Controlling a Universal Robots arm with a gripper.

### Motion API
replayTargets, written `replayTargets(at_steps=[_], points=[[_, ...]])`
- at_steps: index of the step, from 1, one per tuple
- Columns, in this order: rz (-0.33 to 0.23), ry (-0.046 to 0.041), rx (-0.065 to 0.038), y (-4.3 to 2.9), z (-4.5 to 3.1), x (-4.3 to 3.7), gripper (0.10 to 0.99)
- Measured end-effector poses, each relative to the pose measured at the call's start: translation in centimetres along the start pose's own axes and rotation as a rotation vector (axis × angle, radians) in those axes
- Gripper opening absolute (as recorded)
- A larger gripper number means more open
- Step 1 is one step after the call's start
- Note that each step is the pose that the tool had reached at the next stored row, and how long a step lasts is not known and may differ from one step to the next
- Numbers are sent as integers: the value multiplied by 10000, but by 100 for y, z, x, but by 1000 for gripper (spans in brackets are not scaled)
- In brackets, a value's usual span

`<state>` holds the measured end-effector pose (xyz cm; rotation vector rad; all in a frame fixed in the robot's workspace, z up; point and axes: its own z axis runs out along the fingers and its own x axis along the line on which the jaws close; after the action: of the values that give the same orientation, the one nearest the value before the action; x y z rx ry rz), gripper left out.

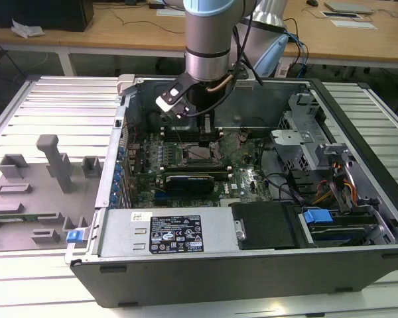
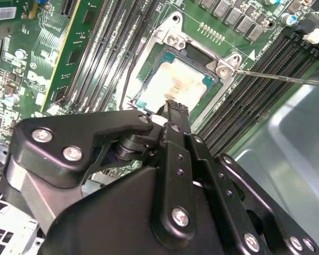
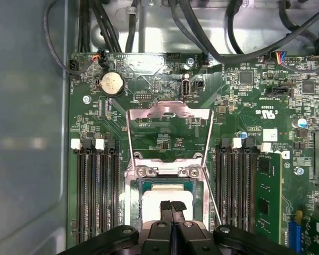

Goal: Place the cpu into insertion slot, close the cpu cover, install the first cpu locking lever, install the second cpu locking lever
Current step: 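Place the cpu into insertion slot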

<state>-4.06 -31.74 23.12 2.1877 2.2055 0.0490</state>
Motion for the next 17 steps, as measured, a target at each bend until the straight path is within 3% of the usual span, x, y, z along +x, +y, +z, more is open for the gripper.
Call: replayTargets(at_steps=[6, 13, 17], points=[[0, 0, 0, 6, -125, 0, 106], [0, 0, 0, 16, -344, -1, 106], [0, 1, 0, 17, -357, -1, 106]])
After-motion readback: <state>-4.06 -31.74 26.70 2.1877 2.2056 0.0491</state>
